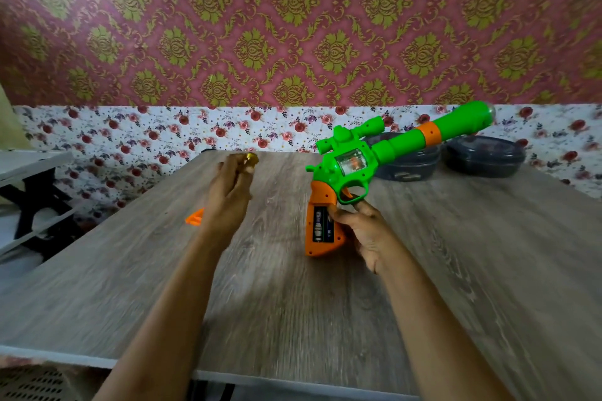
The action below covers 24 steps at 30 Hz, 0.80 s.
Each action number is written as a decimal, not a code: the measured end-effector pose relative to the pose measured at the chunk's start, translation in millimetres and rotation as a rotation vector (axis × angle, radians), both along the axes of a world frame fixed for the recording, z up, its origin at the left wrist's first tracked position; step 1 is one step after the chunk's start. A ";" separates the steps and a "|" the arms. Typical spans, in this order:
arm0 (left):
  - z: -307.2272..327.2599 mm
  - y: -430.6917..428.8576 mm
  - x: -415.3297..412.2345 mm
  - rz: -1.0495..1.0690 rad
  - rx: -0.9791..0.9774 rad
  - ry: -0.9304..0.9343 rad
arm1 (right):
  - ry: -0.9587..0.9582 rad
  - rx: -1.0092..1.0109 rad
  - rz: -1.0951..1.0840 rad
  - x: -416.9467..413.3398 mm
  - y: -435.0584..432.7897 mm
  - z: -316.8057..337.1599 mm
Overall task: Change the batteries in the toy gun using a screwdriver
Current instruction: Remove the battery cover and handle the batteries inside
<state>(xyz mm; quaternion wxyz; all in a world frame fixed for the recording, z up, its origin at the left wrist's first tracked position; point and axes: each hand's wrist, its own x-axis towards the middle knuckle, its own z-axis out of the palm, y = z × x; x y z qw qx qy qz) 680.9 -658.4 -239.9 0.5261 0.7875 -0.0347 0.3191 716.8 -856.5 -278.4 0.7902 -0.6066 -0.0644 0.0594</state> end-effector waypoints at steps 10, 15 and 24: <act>3.2 -16.7 -9.2 -0.212 -0.141 -0.321 | 0.060 0.119 0.086 7.6 -2.1 -4.5; 3.8 -22.3 -12.5 -0.207 0.019 -0.382 | 0.063 0.120 0.107 8.5 -5.4 -3.1; -0.6 -31.7 -14.9 -0.252 0.104 -0.412 | 0.055 0.122 0.152 6.0 -8.1 -1.8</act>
